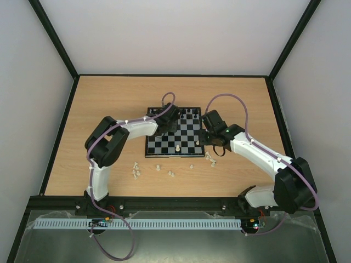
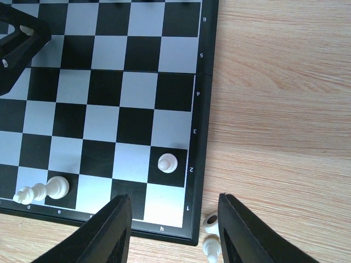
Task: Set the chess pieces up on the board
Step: Pick up the chess piece from the chessboard, then place the chess piece on the chessboard.
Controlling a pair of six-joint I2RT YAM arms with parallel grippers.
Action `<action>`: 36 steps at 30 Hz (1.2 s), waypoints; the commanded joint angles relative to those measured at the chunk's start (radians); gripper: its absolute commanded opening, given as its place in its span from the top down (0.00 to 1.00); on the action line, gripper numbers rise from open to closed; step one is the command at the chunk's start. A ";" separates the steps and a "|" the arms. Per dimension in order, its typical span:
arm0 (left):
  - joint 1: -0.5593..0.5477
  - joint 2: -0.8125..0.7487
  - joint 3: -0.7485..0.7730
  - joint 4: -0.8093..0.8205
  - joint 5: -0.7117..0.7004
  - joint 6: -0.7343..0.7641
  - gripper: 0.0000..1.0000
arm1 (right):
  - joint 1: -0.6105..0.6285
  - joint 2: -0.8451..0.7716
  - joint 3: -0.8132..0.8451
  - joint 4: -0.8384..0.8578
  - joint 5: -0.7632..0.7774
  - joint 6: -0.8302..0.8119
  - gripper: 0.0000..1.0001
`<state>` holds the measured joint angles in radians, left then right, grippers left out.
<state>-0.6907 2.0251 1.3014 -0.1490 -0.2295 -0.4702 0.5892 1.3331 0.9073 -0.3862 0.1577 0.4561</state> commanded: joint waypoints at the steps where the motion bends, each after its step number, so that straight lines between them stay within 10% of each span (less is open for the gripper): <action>1: -0.004 0.001 0.011 -0.025 -0.027 0.005 0.86 | -0.003 -0.021 -0.013 -0.013 -0.008 0.006 0.56; 20: -0.052 -0.558 -0.572 -0.031 -0.105 -0.157 0.87 | -0.002 -0.008 -0.016 -0.003 -0.054 -0.002 0.58; 36: -0.064 -0.476 -0.567 0.036 -0.129 -0.145 0.84 | -0.002 -0.010 -0.021 -0.001 -0.063 -0.003 0.58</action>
<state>-0.7490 1.5211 0.7078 -0.1390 -0.3344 -0.6136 0.5892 1.3270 0.9035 -0.3756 0.1047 0.4561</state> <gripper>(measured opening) 0.161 0.421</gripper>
